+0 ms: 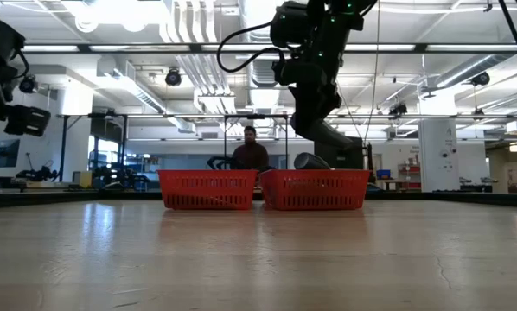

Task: Pick & Place Travel size toiletries
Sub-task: Put the deodorant into the bottom right red bin

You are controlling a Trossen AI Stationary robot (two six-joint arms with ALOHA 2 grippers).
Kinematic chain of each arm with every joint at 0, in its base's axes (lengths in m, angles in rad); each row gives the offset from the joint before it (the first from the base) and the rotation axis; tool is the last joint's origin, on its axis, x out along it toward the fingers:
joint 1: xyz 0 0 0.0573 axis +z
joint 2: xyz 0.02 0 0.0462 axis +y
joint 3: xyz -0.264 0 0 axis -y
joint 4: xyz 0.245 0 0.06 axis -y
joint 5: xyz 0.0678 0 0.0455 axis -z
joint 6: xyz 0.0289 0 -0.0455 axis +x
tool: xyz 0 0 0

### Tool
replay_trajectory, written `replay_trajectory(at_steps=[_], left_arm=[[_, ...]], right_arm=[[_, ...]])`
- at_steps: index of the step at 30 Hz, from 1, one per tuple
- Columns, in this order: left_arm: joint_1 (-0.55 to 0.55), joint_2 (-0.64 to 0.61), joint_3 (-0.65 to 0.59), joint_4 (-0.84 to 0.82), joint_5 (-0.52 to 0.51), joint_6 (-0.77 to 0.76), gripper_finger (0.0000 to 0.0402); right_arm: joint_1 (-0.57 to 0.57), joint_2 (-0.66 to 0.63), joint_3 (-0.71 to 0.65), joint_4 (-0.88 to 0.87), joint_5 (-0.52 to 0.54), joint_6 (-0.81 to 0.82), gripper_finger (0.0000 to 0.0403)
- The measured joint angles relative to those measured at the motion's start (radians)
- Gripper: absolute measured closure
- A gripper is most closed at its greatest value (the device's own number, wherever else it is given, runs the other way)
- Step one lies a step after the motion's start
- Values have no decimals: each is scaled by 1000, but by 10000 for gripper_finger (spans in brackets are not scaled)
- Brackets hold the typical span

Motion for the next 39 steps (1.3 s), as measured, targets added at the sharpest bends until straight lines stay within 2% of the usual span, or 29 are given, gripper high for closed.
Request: replay_trajectory(at_steps=[3,9,12,15,17,19,21,27,32,36,39], left_arm=[[0,0,0,10,-73,28,156],[-1,1,0,10,-77,31,156],[-1,1,-1,16,-78,66,156],[-1,1,-52,219,-87,277,156],[-1,1,-96,378,-66,328,156],[-1,1,-139,502,-45,313,156],[-1,1,-162,555,-45,291,156],[-2,2,-160,545,-43,236,156],[-2,8,-162,542,-43,73,156],[-2,13,-163,542,-43,55,156],[-2,13,-163,541,-43,55,156]], right_arm=[[-3,0,0,-9,-20,-5,199],[16,1,-1,-16,-59,-185,200],[32,4,-2,-3,-112,-283,196],[40,4,-2,1,-161,-331,197],[45,4,-2,5,-165,-353,199],[45,4,-2,8,-165,-373,200],[45,4,-4,14,-168,-392,199],[45,4,-35,56,-205,-427,189],[55,4,-82,75,-219,-440,194],[63,4,-104,120,-218,-497,191],[70,5,-107,170,-181,-471,185]])
